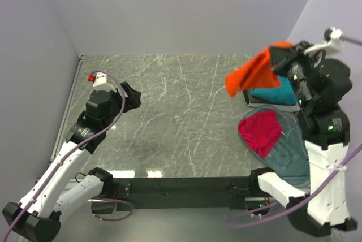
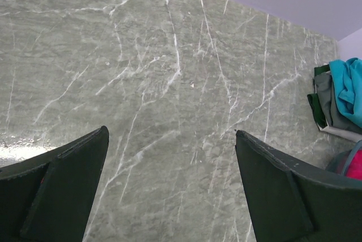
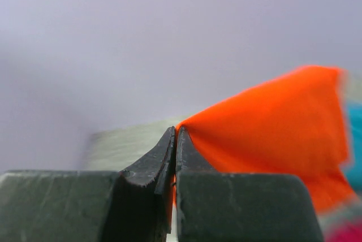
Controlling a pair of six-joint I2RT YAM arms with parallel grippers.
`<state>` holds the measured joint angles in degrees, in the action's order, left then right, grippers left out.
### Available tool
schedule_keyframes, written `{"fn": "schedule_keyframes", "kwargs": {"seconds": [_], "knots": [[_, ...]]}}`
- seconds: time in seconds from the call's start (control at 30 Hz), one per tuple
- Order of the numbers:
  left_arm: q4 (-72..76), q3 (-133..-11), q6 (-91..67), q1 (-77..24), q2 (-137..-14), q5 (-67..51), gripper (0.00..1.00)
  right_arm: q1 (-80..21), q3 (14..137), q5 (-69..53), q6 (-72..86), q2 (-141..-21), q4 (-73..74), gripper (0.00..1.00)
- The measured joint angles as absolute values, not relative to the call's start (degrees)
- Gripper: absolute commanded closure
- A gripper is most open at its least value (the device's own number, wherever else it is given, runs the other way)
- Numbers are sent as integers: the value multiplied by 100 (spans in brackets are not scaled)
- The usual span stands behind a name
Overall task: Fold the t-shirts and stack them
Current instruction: Move the tshirt to the center of the board, then flatten the tshirt out
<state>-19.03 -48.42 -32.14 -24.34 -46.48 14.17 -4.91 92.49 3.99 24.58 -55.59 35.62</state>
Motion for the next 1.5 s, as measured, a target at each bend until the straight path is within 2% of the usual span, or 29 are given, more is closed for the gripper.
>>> {"fn": "schedule_keyframes", "kwargs": {"seconds": [0.17,0.23,0.3,0.33,0.37,0.43,0.67,1.0,1.2,1.5], "knots": [[-1905,-4842,-3214,-2432,-4580,1431,1,-1850,10903,-443,2443,-6646,3173,100],[-1909,-4842,-3214,-2429,-4530,1472,1,-2333,11139,-762,2440,-7006,3011,100],[-1925,-4842,-3216,-2429,-4473,1525,1,-2740,11028,-1039,2451,-7168,2934,76],[-1938,-4842,-3216,-2429,-4442,1559,1,-2926,10785,-1105,2443,-7225,2823,53],[-1955,-4845,-3218,-2429,-4418,1601,1,-3070,10481,-1135,2469,-7282,2821,45],[-1988,-4845,-3234,-2429,-4366,1695,1,-3273,9688,-1087,2421,-7360,2757,36],[-2220,-4845,-3376,-2429,-4375,2082,4,-3358,6737,-58,2469,-7634,2919,35],[-2165,-4211,-3745,-2480,-5127,1804,6,-4346,5109,-261,2877,-7644,2021,35],[-2036,-3691,-4032,-2493,-5234,1638,4,-5140,4989,-395,3107,-8364,1522,36],[-1378,-3365,-4158,-2206,-6095,1291,7,-6114,6233,-239,3074,-9706,1459,41]]}}
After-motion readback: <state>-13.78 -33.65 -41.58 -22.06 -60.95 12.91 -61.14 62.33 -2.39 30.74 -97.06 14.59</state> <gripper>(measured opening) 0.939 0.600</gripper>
